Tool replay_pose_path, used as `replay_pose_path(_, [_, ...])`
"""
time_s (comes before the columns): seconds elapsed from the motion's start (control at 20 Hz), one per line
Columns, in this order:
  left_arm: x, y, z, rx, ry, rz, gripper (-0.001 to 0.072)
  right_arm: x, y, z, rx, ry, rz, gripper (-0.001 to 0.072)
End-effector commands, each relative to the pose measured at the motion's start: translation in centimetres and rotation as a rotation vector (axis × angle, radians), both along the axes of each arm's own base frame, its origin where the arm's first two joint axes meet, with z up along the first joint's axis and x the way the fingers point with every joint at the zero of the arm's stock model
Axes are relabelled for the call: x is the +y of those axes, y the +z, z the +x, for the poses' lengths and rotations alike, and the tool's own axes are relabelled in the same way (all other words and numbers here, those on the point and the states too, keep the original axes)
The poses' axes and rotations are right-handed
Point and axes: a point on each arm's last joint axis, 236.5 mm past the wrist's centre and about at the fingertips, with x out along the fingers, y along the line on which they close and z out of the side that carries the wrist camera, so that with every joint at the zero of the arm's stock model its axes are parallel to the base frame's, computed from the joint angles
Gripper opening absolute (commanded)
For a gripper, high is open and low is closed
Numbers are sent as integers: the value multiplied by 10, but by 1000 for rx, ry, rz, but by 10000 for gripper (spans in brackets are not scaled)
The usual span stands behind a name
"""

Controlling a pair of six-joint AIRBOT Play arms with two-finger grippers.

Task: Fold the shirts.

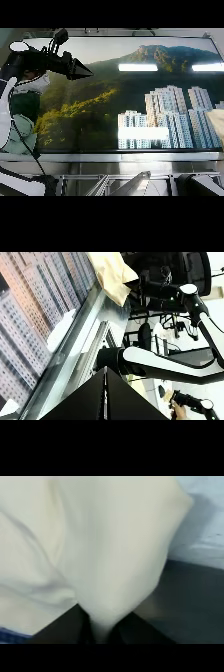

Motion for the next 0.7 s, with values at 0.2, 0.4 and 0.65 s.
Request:
replay_pose_path(0.2, [2, 11, -4, 1, -20, -38, -2, 4, 35, 4, -47, 26, 10, 593])
replay_pose_path(0.4, [27, 50, -8, -134, -65, -60, -2, 49, 116, 148, -368, 351, 2, 19])
replay_pose_path(0.65, [47, 59, -16, -203, 18, -26, -2, 265, 158, 249, -576, 943, 164, 19])
